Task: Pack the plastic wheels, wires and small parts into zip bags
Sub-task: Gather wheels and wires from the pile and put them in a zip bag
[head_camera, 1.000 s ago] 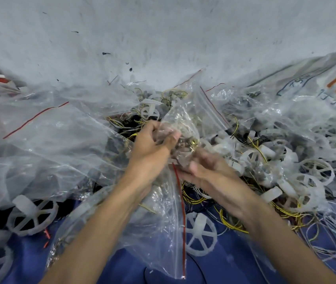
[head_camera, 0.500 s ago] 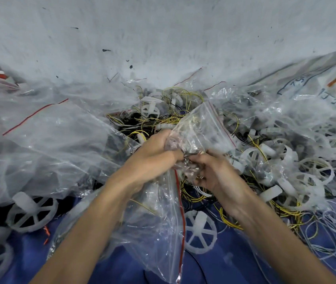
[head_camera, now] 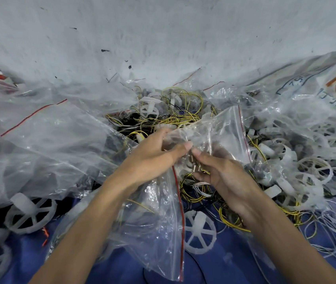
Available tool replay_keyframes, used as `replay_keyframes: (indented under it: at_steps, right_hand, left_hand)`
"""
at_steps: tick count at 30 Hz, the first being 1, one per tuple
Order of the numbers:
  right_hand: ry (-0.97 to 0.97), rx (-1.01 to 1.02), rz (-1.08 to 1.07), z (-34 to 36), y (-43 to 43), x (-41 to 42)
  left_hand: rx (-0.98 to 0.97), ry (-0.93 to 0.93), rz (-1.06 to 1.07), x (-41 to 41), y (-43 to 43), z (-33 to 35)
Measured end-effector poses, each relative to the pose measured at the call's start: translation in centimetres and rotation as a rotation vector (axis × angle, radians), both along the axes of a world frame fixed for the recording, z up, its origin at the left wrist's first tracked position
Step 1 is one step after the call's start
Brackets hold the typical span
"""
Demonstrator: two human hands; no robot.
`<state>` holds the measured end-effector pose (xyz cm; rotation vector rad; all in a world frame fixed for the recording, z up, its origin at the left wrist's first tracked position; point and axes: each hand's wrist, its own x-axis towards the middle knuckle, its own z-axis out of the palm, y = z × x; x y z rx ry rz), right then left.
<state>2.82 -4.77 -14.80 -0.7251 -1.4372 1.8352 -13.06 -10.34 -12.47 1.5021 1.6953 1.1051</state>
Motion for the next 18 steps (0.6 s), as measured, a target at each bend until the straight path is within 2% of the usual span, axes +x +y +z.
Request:
replay_keyframes:
  at_steps: [6, 9, 13, 18]
  right_hand:
    - [-0.067, 0.002, -0.090, 0.4, 0.7, 0.5]
    - [-0.126, 0.002, -0.105, 1.1, 0.9, 1.0]
    - [-0.099, -0.015, -0.037, 1.5, 0.9, 1.1]
    - [-0.148, -0.034, 0.162, 1.4, 0.6, 0.9]
  left_hand:
    - [-0.002, -0.018, -0.039, -0.8, 0.1, -0.2]
    - [0.055, -0.123, -0.073, -1.1, 0.1, -0.3]
    - [0.073, -0.194, -0.079, -1.1, 0.2, -0.4]
    - [0.080, -0.220, -0.097, -0.9, 0.3, -0.6]
